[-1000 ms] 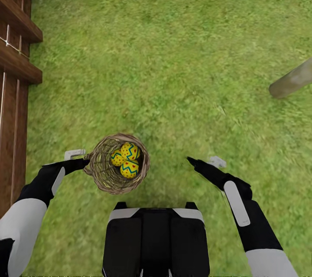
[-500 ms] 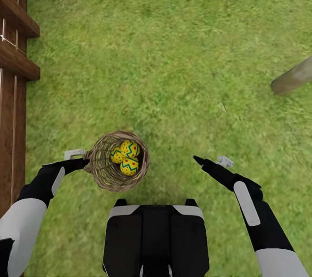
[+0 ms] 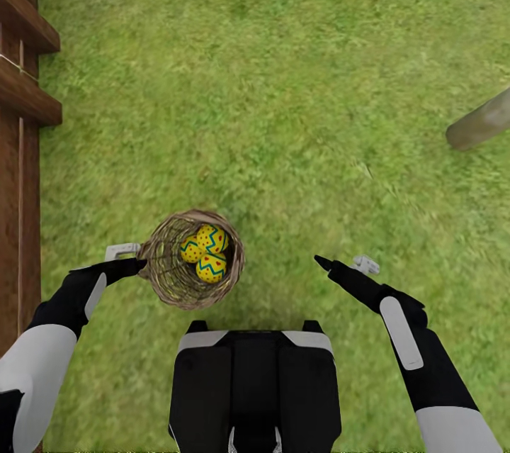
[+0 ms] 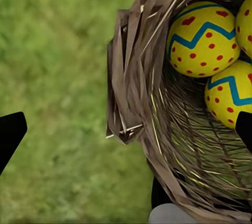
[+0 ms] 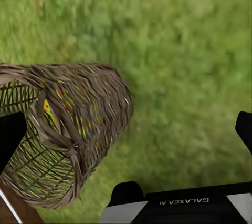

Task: Take the three Easter eggs out of the wicker basket on the lawn in the garden, then place them on the lawn next to a single tree (choose any tree) so that all three eggs are next to the same tree and none are left in the basket.

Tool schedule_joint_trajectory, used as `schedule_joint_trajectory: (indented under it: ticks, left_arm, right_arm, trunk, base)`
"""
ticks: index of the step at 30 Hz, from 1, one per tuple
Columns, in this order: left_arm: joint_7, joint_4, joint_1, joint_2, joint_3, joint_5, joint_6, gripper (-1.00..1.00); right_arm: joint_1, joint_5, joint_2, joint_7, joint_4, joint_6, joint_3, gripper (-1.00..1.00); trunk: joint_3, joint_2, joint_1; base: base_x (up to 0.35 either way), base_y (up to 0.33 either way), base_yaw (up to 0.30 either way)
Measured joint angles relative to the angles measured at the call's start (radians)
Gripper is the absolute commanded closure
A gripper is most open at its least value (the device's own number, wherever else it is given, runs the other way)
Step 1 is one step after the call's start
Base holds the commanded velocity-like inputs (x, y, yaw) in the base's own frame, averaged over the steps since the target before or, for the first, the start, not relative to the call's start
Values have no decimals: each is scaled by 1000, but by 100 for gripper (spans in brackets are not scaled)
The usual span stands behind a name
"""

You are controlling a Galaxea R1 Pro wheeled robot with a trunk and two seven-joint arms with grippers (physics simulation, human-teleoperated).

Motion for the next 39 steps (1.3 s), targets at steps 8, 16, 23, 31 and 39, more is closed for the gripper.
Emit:
schedule_joint_trajectory:
  ticks: [8, 16, 23, 31, 39]
  left_arm:
    - [-2, 0, 0, 2, 3, 0, -1, -100]
    - [-2, 0, 0, 3, 4, 0, -2, -100]
    - [-2, -4, 0, 1, 5, 0, -3, -100]
    - [-2, -5, 0, 1, 5, 0, -4, -100]
    - [-2, -5, 0, 1, 5, 0, -4, -100]
  right_arm:
    - [0, 0, 1, 0, 21, -3, 1, -100]
    - [0, 0, 2, 0, 22, -5, 1, -100]
    - [0, 0, 2, -1, 22, -6, 2, -100]
    - [0, 0, 3, -1, 22, -6, 2, -100]
    - [0, 1, 3, -1, 23, -6, 2, -100]
  trunk:
    - [-13, 0, 0]
    - [-26, 0, 0]
    - [-38, 0, 0]
    - [-51, 0, 0]
    - [-64, 0, 0]
  base:
    - [0, 0, 0]
    - [0, 0, 0]
    - [0, 0, 0]
    - [0, 0, 0]
    - [0, 0, 0]
